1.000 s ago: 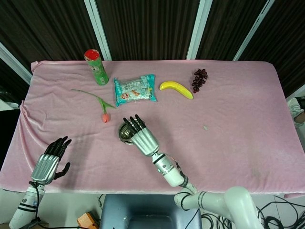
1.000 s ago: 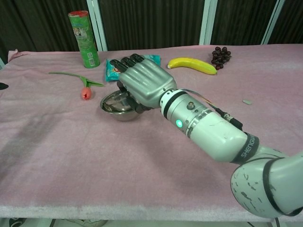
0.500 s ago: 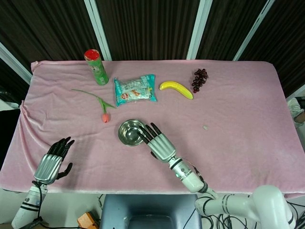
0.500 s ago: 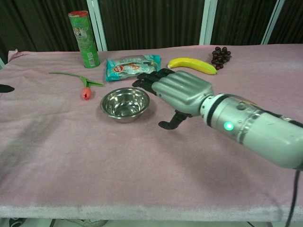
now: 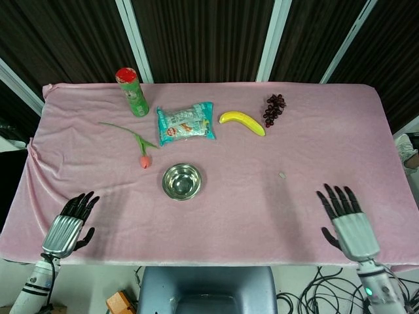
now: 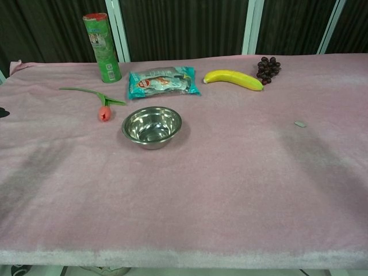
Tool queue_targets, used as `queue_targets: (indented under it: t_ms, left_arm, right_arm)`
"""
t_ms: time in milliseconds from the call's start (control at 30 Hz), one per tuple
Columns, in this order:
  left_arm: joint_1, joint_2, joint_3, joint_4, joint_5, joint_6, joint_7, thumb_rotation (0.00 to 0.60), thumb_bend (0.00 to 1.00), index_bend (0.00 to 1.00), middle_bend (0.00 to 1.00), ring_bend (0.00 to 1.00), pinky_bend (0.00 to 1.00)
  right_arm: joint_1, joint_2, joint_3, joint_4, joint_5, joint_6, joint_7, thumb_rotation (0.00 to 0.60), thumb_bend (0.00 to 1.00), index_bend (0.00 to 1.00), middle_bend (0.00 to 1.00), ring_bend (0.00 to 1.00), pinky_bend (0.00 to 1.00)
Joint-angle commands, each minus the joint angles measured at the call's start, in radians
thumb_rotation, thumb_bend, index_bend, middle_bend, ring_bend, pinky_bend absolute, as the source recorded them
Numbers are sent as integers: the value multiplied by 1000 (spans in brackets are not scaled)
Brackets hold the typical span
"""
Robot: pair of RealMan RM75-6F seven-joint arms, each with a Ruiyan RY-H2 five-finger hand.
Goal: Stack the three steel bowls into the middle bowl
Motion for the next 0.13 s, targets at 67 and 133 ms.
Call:
queue_targets:
  t_ms: [67,133]
  left_arm:
    - [30,-1,-1,-30,-5,45,89,600,425,0,0,0,122]
    - [42,1,1,-44,6,71,103,600,425,0,0,0,122]
  right_arm:
    - [-96,81,-76,143,-18,-7,351,600,391,27,0,0,0]
    - [-93,84,-56,162,-33,-5,380,600,391,13,0,0,0]
